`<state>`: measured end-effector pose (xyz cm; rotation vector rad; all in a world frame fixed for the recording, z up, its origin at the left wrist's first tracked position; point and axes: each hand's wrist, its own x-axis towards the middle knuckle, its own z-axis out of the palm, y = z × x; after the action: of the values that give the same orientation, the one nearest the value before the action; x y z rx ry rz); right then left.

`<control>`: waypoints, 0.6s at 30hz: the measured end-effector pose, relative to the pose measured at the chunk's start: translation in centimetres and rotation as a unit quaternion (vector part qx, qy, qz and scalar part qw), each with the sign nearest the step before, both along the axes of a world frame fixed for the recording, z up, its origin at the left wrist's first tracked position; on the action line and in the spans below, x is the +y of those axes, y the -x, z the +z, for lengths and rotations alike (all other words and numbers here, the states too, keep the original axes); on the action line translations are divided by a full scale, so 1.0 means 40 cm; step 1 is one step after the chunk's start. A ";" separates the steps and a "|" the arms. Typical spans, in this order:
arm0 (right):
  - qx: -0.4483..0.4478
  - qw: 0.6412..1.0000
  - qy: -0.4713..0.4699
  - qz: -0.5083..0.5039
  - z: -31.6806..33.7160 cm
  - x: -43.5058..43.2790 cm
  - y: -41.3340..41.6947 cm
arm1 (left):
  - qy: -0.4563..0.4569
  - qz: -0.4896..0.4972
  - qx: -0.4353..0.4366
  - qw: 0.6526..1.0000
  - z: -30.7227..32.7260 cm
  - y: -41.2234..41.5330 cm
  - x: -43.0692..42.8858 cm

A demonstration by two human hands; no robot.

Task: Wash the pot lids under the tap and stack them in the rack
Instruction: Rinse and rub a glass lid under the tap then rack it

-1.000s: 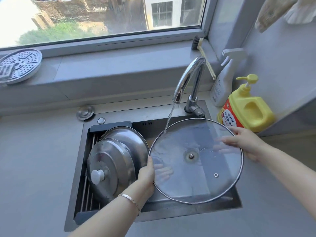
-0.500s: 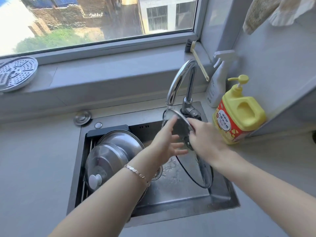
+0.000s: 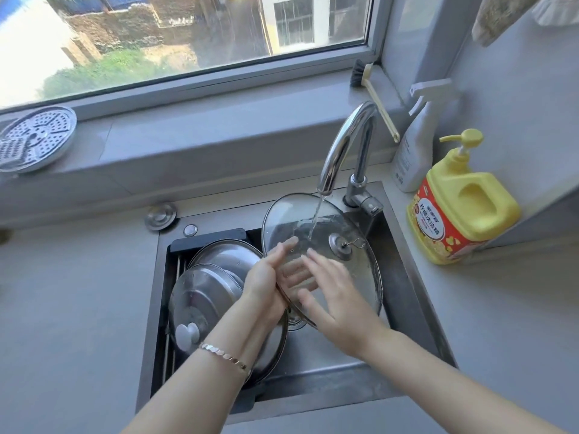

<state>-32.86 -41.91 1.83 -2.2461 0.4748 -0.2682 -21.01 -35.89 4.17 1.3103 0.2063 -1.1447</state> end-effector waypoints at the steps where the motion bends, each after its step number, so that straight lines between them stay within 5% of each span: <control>1: -0.004 1.000 0.001 -0.008 0.006 -0.005 -0.018 | 0.003 -0.010 -0.032 0.999 0.001 -0.001 -0.001; 6: 0.002 0.995 0.099 -0.034 0.019 -0.089 -0.143 | -0.011 -0.048 -0.174 0.983 0.022 0.003 -0.013; 10: 0.128 0.971 0.010 -0.200 0.008 -0.195 -0.229 | -0.009 -0.064 -0.176 0.982 0.029 0.016 0.008; 16: 0.021 0.997 0.078 -0.010 0.014 0.011 -0.156 | -0.079 0.004 -0.178 0.981 0.016 0.010 0.002; 18: 0.051 0.996 0.071 -0.030 -0.018 -0.065 -0.169 | -0.060 -0.019 -0.159 0.985 0.011 0.012 0.011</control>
<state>-26.08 -44.51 1.12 -2.3950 0.5953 -0.2238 -21.50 -35.45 4.62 1.5900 0.0157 -0.9500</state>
